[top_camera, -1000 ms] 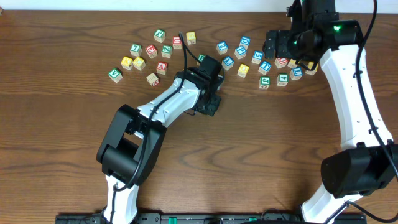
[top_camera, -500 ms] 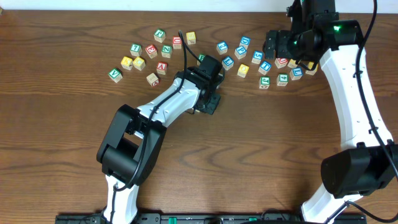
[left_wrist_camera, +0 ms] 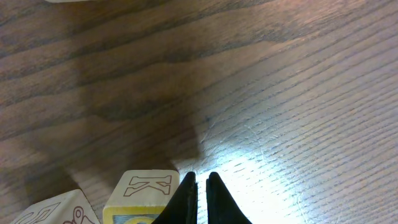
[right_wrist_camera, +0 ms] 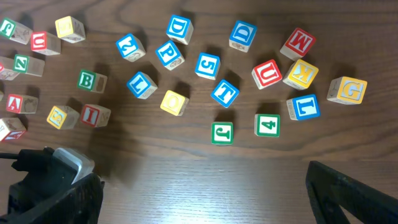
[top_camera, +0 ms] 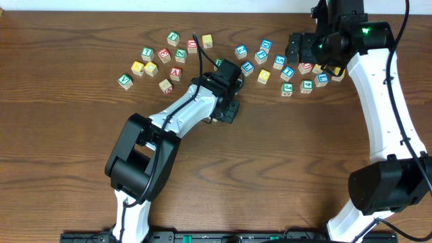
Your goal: Spell out ROBOT
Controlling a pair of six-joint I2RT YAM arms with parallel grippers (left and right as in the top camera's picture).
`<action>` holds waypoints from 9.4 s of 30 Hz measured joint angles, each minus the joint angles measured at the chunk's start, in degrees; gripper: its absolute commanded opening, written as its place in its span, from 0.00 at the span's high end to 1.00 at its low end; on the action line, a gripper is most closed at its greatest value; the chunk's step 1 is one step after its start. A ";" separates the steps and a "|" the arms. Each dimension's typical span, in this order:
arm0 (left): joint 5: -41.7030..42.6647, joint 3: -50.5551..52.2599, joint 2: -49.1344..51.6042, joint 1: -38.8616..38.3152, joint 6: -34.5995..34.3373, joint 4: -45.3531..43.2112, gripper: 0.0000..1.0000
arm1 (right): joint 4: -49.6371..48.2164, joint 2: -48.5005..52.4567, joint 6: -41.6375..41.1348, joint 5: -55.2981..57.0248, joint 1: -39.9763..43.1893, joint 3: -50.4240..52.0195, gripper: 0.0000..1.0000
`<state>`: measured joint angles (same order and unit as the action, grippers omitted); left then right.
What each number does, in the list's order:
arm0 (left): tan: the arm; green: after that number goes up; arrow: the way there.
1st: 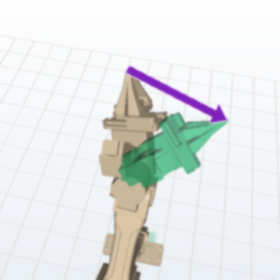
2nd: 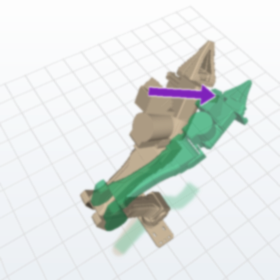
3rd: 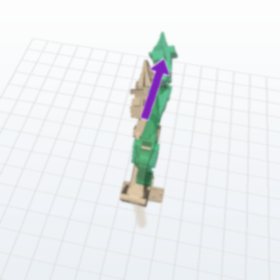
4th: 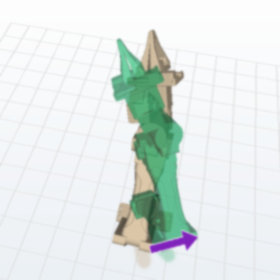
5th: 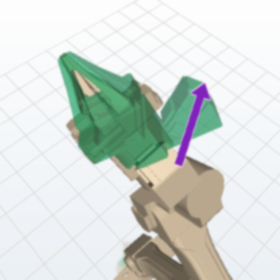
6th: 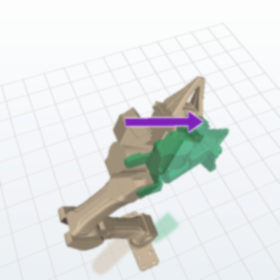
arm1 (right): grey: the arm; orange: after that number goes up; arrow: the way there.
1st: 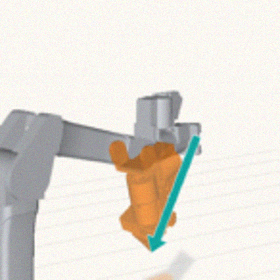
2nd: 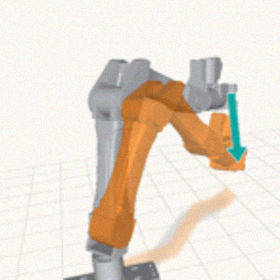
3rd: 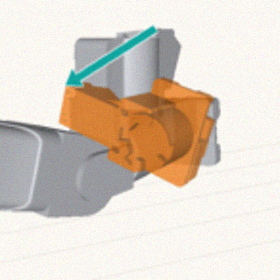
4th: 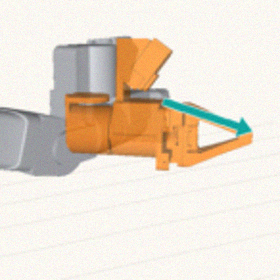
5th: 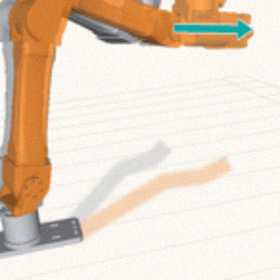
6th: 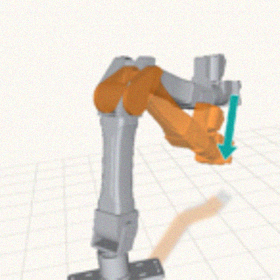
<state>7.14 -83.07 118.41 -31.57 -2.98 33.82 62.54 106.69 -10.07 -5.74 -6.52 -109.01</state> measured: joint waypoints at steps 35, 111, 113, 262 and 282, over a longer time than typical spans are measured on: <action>-7.96 0.00 0.00 0.00 -9.55 -0.24 0.92 | -0.02 0.00 0.00 0.00 0.00 0.00 0.01; -9.84 -2.23 -3.32 6.23 -7.17 -1.55 0.93 | 0.00 0.00 0.00 0.02 0.00 0.00 0.01; -9.68 -2.23 -3.19 6.23 -7.04 -1.62 0.93 | -0.02 0.00 0.00 0.00 0.00 0.00 0.01; -9.01 -5.79 -22.95 22.27 -4.68 12.26 0.32 | -4.48 0.00 -0.96 -1.92 -1.75 0.00 0.02; -8.98 -5.79 -22.95 25.16 -4.09 12.24 0.30 | 0.07 3.39 -6.08 1.09 -3.76 0.00 0.04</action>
<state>-1.85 -88.86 95.46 -6.42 -7.07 46.06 62.61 110.08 -16.14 -4.64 -10.28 -109.01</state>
